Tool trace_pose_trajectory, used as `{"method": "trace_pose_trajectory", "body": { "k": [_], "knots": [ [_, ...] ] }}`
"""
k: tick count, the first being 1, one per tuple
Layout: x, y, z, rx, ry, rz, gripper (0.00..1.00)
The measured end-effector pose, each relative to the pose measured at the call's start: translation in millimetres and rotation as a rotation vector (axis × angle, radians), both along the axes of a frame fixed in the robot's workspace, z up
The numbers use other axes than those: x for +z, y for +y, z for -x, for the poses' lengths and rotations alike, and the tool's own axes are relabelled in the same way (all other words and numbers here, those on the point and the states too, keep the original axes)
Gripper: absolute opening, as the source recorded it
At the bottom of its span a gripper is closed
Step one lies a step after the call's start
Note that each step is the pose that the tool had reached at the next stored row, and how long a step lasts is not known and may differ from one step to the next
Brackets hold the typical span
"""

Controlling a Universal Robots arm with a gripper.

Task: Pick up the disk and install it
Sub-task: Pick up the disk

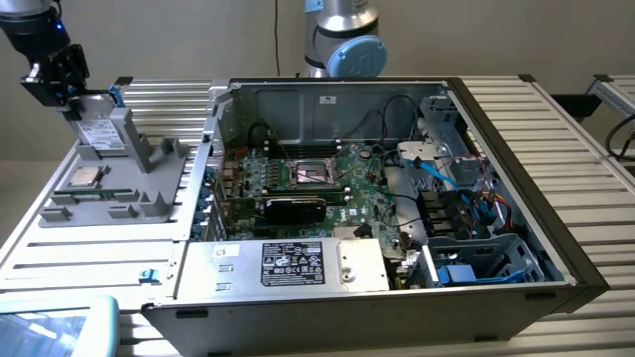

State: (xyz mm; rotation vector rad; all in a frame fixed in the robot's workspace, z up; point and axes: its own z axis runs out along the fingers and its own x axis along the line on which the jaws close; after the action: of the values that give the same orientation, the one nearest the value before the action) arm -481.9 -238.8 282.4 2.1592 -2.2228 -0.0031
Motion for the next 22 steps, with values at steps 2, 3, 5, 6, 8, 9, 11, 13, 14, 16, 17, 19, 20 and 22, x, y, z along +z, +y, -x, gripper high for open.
{"method": "trace_pose_trajectory", "body": {
  "k": [2,3,5,6,8,9,11,13,14,16,17,19,20,22],
  "knots": [
    [-0.5,0.1,0.0,0.002,0.0002,0.0001,0.55],
    [-0.7,0.1,0.0,0.002,0.0002,0.0001,0.55],
    [-1.2,0.2,0.0,0.003,0.0000,0.0000,0.55],
    [-1.4,0.2,0.0,0.004,0.0000,0.0000,0.55],
    [-1.7,0.2,0.0,0.006,0.0001,-0.0001,0.55],
    [-1.8,0.2,0.1,0.008,0.0001,-0.0002,0.55],
    [-1.9,0.3,0.1,0.017,0.0002,-0.0004,0.55],
    [-2.0,0.3,0.1,0.028,0.0001,-0.0005,0.55],
    [-2.0,0.2,0.1,0.030,0.0000,-0.0007,0.55],
    [-2.1,0.3,0.1,0.030,0.0000,-0.0007,0.55],
    [-2.2,0.3,0.1,0.030,0.0000,-0.0008,0.55],
    [-2.8,0.3,0.4,0.030,-0.0017,-0.0008,0.55],
    [-3.0,0.5,0.7,0.030,-0.0040,-0.0007,0.55],
    [-3.3,1.0,1.6,0.030,-0.0133,-0.0006,0.53]
  ]
}}
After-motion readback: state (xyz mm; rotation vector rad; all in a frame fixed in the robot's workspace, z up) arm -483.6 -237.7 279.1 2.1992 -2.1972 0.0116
